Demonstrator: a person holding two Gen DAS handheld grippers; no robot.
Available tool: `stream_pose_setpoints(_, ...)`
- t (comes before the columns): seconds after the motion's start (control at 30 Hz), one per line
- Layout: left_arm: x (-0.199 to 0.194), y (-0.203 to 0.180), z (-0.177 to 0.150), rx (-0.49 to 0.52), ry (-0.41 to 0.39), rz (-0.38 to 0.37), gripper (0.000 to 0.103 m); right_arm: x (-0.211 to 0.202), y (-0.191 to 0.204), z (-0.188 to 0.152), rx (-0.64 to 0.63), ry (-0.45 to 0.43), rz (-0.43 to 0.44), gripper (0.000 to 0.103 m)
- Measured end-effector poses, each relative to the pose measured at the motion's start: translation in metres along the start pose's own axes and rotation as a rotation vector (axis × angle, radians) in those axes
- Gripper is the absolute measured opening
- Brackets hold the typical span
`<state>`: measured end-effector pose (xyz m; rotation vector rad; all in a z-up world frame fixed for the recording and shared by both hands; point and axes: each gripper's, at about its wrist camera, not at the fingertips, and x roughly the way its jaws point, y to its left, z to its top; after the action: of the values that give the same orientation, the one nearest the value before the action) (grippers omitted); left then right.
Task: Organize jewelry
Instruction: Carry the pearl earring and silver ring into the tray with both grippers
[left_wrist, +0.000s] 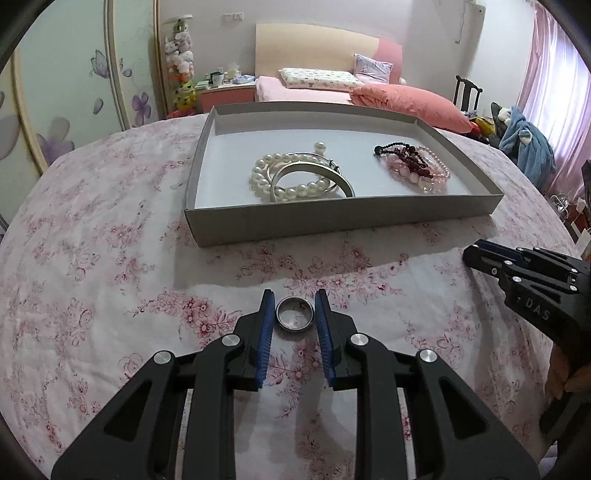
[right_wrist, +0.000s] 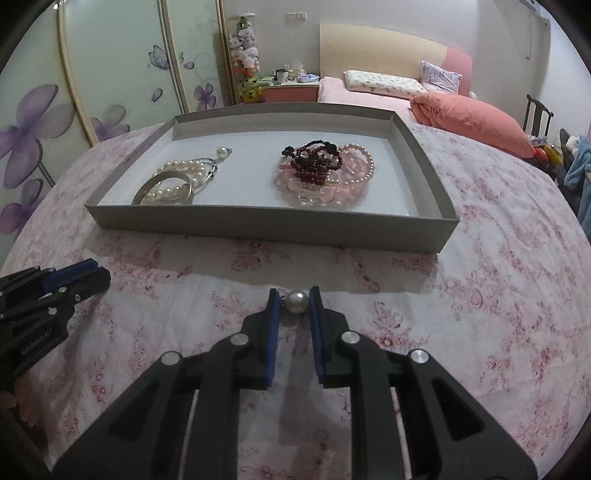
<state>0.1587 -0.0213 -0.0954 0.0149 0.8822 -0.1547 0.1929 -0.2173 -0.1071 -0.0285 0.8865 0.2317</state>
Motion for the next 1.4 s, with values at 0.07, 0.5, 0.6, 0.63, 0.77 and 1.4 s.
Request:
stream_pose_setpoints(0.07, -0.001, 0.0, -0.001, -0.001, 0.0, -0.003, 0.025, 0.0, 0.0, 0.0, -0.004, 0.0, -0.005, 0.017)
stream_pose_setpoints(0.5, -0.001, 0.003, 0.0, -0.005, 0.0, -0.008, 0.025, 0.001, 0.0, 0.0, -0.002, 0.002, -0.005, 0.017)
stream_pose_setpoints(0.6, 0.0, 0.003, 0.001, -0.007, 0.0, -0.006, 0.023, 0.002, 0.001, 0.0, 0.001, 0.001, -0.001, 0.017)
stream_pose_setpoints(0.63, 0.0, 0.003, 0.001, -0.008, -0.001, -0.007, 0.023, 0.002, 0.001, 0.0, 0.003, 0.002, 0.0, 0.017)
stream_pose_setpoints(0.77, 0.0, 0.002, 0.001, -0.005, 0.0, -0.003, 0.023, 0.002, 0.0, 0.0, 0.002, 0.002, -0.001, 0.017)
stream_pose_setpoints(1.4, -0.004, 0.004, 0.003, -0.021, -0.016, -0.008, 0.022, -0.011, 0.0, 0.001, 0.035, -0.073, 0.017, 0.016)
